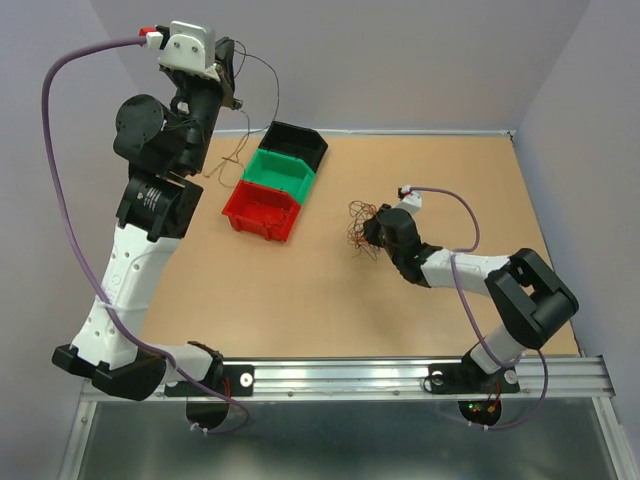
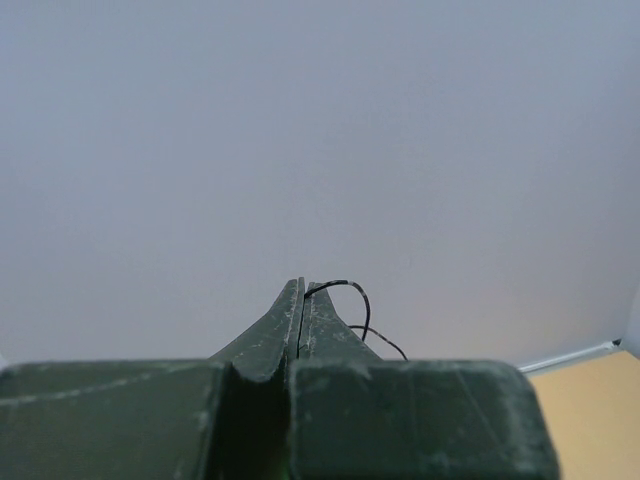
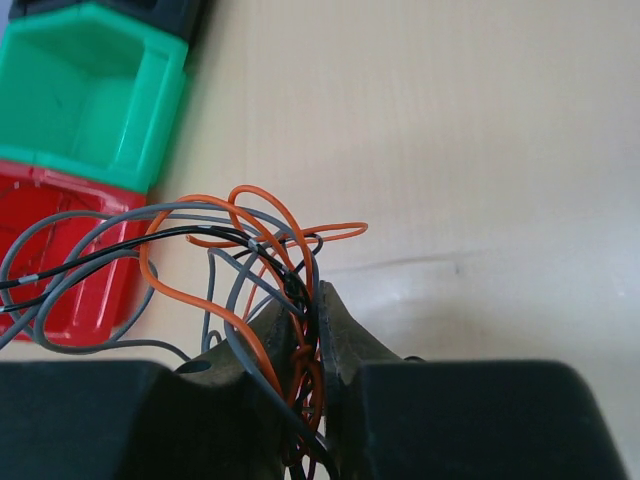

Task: Untangle the cables

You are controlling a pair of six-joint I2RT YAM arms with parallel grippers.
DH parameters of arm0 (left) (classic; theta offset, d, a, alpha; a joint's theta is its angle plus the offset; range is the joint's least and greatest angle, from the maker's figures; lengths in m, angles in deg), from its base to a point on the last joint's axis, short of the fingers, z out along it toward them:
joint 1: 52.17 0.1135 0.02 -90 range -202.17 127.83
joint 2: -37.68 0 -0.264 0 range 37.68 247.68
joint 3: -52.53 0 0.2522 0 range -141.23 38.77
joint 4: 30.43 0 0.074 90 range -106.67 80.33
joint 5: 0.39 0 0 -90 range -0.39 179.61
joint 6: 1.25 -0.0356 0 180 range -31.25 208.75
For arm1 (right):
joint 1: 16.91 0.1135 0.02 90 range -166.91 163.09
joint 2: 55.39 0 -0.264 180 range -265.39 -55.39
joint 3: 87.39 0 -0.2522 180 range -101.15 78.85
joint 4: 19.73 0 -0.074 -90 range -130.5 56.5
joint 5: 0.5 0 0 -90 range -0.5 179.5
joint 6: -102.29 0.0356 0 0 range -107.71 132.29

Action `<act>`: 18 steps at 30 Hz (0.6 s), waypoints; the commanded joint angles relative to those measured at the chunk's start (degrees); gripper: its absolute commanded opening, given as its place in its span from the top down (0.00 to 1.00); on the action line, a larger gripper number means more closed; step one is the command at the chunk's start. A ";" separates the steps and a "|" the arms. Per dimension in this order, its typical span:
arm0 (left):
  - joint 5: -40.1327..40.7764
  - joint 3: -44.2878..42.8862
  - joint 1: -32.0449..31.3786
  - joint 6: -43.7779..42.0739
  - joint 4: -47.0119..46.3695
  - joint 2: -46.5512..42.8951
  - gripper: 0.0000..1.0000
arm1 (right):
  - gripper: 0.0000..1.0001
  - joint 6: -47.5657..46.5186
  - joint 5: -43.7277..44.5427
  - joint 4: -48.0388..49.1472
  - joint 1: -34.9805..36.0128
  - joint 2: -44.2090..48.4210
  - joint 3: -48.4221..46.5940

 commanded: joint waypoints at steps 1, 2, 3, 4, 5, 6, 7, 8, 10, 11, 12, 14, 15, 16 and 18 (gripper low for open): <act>-0.11 -2.75 0.31 -0.76 -3.11 1.25 1.00 | 0.81 2.01 9.57 -1.76 -1.05 3.74 1.85; 0.15 -3.10 0.31 -1.19 -3.02 1.60 1.00 | 0.81 2.18 10.10 -1.85 -1.31 4.18 2.03; 0.15 -3.37 0.31 -1.81 -2.67 2.13 1.00 | 0.80 2.62 11.41 -2.29 -1.40 5.06 2.38; 0.41 -3.80 0.31 -1.99 -2.49 3.09 1.00 | 0.79 2.80 12.03 -2.55 -1.49 5.41 2.47; 1.11 -3.81 0.40 -2.08 -2.49 3.62 1.00 | 0.78 3.49 13.60 -3.34 -1.57 5.76 2.65; 1.38 -3.98 0.49 -2.51 -2.67 4.24 1.00 | 0.77 4.28 14.84 -3.96 -1.58 6.55 2.82; 1.64 -4.16 0.49 -2.69 -2.49 5.03 1.00 | 0.76 5.25 16.16 -4.57 -1.58 6.91 3.08; 2.78 -4.51 0.49 -2.87 -2.32 6.95 1.00 | 0.75 5.96 17.30 -4.67 -1.58 7.26 3.44; 3.93 -6.08 0.84 -3.04 -0.83 9.67 1.00 | 0.48 6.84 19.50 -5.02 -1.58 8.31 3.97; 4.37 -6.27 1.36 -3.04 -0.39 10.39 1.00 | 0.30 7.10 19.86 -5.54 -1.58 8.66 4.05; 4.46 -5.92 1.80 -2.96 -0.47 10.74 1.00 | 0.19 6.84 19.86 -5.63 -1.58 9.28 3.97; 3.58 -4.87 2.59 -2.17 -0.91 11.27 1.00 | 0.08 6.23 19.51 -5.72 -1.49 9.81 3.97; 3.14 -4.17 3.12 -1.99 -1.52 11.27 1.00 | 0.07 6.05 19.33 -5.81 -1.49 10.16 3.97; 2.71 -2.85 3.73 -1.73 -1.96 11.19 1.00 | 0.05 6.05 19.51 -5.81 -1.57 10.60 4.14; 1.74 -1.70 4.26 -1.46 -2.49 11.10 1.00 | 0.05 5.61 19.60 -5.81 -1.58 11.04 4.14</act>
